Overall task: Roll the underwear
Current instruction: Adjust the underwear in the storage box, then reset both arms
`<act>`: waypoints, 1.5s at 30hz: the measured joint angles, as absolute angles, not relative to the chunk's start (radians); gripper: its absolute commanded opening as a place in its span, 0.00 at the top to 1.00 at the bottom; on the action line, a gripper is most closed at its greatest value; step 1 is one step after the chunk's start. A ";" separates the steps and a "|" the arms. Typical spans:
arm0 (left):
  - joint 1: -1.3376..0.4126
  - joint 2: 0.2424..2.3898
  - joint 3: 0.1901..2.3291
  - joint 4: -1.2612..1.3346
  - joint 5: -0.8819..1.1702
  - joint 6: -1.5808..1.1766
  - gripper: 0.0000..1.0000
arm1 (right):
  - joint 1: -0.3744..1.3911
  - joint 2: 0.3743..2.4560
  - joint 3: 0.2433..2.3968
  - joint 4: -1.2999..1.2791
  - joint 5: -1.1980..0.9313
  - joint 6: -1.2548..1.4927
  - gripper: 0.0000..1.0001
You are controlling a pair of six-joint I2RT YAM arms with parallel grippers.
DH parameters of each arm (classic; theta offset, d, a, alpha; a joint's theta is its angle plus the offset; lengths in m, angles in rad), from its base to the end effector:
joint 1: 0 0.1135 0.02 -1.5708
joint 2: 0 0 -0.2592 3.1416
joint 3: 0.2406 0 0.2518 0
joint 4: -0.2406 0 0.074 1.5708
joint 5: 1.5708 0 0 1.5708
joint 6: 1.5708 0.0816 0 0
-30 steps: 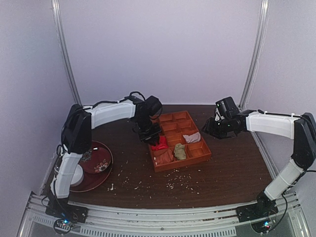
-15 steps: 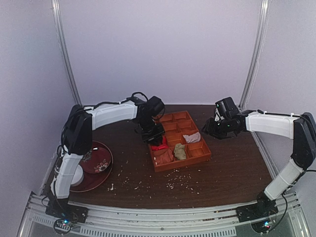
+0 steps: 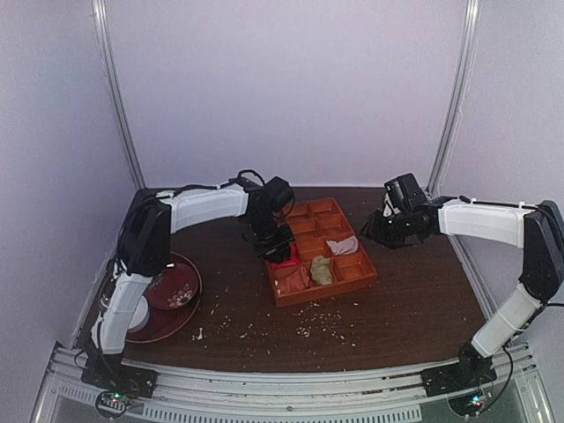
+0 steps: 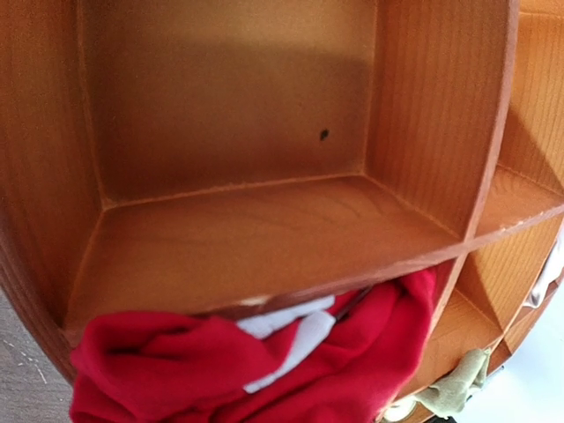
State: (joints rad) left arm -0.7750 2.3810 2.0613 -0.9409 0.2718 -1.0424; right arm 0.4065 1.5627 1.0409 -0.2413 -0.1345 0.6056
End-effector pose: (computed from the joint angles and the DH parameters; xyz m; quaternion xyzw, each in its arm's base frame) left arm 0.3457 -0.3693 0.1270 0.1097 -0.9729 0.2030 0.0115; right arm 0.3371 0.1570 0.1958 0.0649 0.9156 0.2441 0.3130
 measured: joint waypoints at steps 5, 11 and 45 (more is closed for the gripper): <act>-0.777 2.377 2.075 -0.956 0.247 -1.034 0.81 | 0.406 1.563 1.041 -0.243 -0.134 0.606 0.53; -0.778 2.350 2.097 -0.970 0.197 -1.019 0.81 | 0.406 1.562 1.041 -0.243 -0.134 0.606 0.53; -0.759 2.222 2.044 -0.899 0.153 -0.886 0.57 | 0.406 1.366 1.010 -0.295 -0.104 0.561 0.00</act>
